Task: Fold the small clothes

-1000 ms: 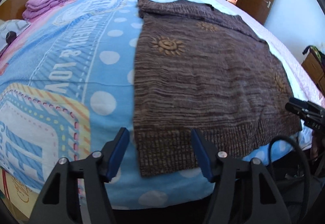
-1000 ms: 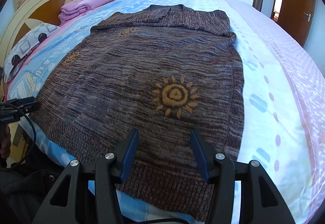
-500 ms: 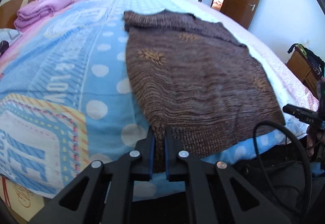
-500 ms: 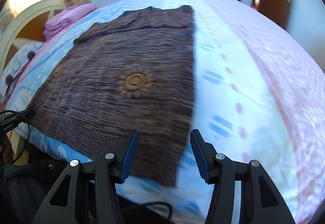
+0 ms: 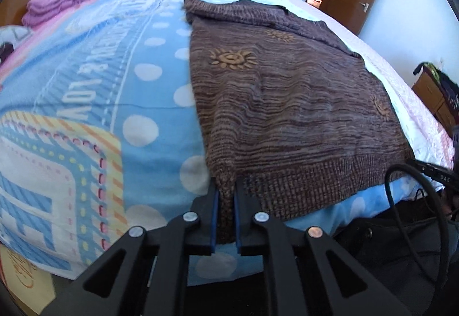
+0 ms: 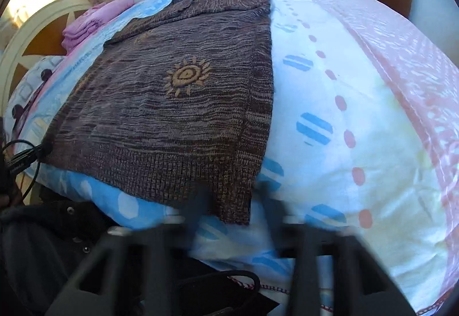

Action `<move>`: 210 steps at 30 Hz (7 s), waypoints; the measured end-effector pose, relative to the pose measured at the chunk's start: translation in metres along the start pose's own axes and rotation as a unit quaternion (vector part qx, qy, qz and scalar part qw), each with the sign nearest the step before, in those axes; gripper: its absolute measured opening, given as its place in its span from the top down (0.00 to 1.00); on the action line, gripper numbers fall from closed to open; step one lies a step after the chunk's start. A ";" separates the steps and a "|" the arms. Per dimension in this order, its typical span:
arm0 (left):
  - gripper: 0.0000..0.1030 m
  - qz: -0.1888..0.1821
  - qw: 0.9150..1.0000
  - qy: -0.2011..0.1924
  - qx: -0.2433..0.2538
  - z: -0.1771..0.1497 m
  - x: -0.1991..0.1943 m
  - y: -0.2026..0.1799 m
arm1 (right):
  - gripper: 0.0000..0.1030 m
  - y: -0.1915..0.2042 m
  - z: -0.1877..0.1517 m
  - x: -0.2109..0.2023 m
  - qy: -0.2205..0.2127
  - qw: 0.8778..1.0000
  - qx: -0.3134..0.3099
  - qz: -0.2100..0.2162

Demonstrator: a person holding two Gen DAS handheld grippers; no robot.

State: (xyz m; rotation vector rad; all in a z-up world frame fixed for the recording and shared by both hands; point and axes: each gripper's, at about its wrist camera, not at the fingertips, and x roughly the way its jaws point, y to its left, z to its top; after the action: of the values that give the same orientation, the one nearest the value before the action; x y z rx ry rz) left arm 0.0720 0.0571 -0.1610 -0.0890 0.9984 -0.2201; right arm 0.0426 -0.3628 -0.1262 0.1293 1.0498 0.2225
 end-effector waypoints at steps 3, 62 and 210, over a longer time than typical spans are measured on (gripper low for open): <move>0.92 -0.030 1.000 -0.008 -0.004 0.003 -0.012 0.003 | 0.95 -0.008 0.006 -0.021 -0.025 0.999 0.015 0.035; 0.92 0.011 0.993 -0.114 -0.006 0.313 0.114 0.038 | 0.95 -0.036 0.335 0.065 -0.154 0.987 0.046 0.023; 0.15 0.078 0.993 -0.079 0.027 0.185 0.109 0.023 | 1.00 -0.069 0.337 0.141 -0.077 0.983 0.004 -0.169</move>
State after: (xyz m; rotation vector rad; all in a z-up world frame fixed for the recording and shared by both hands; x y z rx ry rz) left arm 0.2879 0.0507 -0.1545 0.0200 0.8364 -0.0954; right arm 0.4114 -0.3955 -0.0940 -0.0264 0.9023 -0.0978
